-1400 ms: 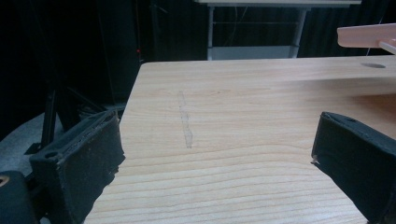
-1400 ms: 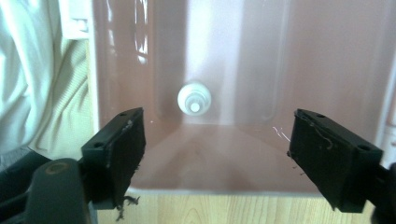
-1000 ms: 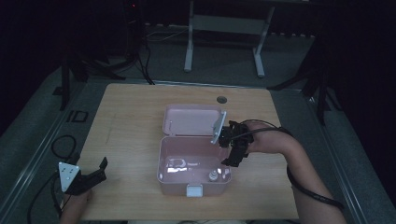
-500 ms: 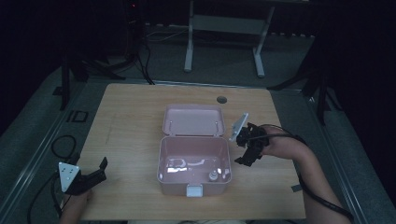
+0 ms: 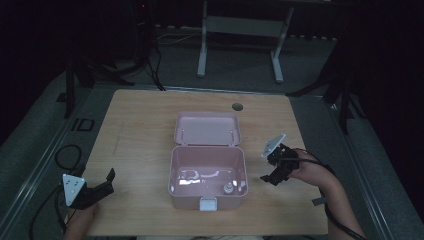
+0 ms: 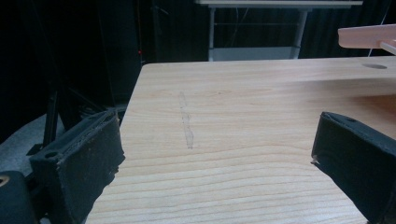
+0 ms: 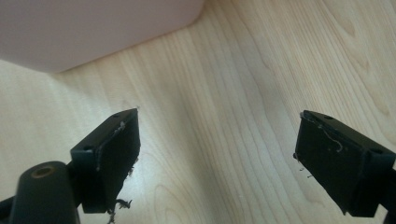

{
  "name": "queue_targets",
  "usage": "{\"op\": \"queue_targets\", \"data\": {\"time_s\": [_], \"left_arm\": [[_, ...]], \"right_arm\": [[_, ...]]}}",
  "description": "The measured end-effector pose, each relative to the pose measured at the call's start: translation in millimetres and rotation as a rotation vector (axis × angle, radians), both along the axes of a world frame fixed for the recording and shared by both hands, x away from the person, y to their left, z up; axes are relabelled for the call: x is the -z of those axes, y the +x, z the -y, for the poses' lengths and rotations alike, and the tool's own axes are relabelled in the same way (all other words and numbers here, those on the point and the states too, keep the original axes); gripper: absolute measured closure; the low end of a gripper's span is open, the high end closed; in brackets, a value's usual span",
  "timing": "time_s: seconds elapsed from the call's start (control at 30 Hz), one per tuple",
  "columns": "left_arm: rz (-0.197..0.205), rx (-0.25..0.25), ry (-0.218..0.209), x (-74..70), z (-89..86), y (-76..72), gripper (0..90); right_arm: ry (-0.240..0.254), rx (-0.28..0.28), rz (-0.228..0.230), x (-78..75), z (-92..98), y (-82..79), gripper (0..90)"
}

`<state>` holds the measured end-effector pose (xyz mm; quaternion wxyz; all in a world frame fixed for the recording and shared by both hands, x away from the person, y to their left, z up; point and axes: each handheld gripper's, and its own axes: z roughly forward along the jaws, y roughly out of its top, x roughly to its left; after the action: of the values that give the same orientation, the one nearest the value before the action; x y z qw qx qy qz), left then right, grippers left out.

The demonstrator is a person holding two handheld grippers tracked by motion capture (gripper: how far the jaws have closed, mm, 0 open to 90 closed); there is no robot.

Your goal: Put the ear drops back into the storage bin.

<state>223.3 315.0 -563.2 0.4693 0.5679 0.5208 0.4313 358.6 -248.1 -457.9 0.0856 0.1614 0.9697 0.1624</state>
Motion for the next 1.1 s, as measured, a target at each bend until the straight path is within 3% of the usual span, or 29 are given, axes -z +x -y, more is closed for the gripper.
{"op": "queue_targets", "data": {"time_s": [0.1,0.27,0.57,0.73,0.8,0.87,0.93,1.1], "left_arm": [[0.000,-0.001,0.000,0.0,0.0,0.0,2.0],[0.001,-0.001,0.001,0.0,0.2,-0.1,2.0],[-0.002,-0.002,0.000,0.0,0.1,0.2,2.0],[-0.001,-0.003,0.002,0.0,0.2,0.0,2.0],[-0.002,-0.003,0.001,0.0,0.2,0.1,2.0],[-0.001,-0.003,0.000,0.0,0.2,0.1,2.0],[-0.001,-0.003,0.002,0.0,0.2,0.0,2.0],[-0.001,-0.002,0.001,0.0,0.1,0.0,2.0]], "right_arm": [[0.052,0.046,0.030,9.1,9.8,-1.2,13.8],[0.089,0.101,0.076,20.8,23.1,-5.4,13.8],[0.229,0.251,0.177,45.2,45.4,-12.5,13.6],[0.296,0.339,0.279,55.4,50.3,-15.3,13.5],[0.334,0.380,0.298,57.9,52.8,-15.8,13.6],[0.342,0.397,0.317,59.3,53.9,-16.5,13.5],[0.355,0.450,0.369,63.6,57.4,-18.7,13.5],[0.366,0.516,0.424,71.2,62.4,-23.1,13.5]]}}
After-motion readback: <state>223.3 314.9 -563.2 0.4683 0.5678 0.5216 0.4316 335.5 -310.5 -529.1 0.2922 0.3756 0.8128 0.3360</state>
